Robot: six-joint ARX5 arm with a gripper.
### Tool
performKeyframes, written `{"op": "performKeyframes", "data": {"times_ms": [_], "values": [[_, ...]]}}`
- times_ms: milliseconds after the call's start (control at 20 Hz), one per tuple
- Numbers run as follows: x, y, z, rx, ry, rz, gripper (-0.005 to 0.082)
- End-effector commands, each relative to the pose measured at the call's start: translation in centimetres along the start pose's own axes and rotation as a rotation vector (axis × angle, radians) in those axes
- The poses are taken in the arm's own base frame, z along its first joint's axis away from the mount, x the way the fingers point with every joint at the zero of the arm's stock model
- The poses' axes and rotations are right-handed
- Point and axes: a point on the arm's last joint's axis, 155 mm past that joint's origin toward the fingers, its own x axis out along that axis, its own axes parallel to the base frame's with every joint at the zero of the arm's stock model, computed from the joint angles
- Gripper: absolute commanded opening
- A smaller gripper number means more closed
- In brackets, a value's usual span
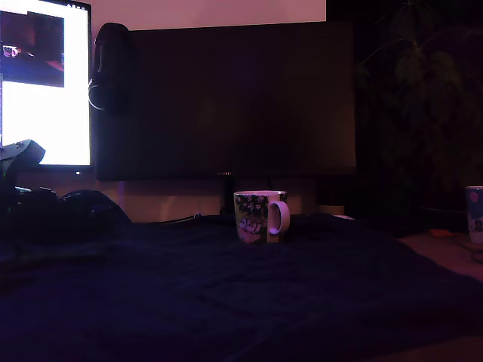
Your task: Pick up the coffee capsules on the table and drop them inside the coffee cup
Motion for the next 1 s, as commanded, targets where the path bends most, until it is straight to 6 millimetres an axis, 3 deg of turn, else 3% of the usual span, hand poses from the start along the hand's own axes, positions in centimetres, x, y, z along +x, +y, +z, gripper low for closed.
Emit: {"op": "performKeyframes", "data": {"times_ms": [0,250,600,950], "values": [[-0.2,-1.6,3.0,0.032,-0.050,-0.043,0.0193],[-0.3,-5.1,5.4,0.088,-0.050,-0.107,0.0193],[-0.2,-11.7,8.5,0.131,-0.089,-0.218,0.0193],[0.3,-14.2,8.8,0.140,-0.093,-0.241,0.0193]]}}
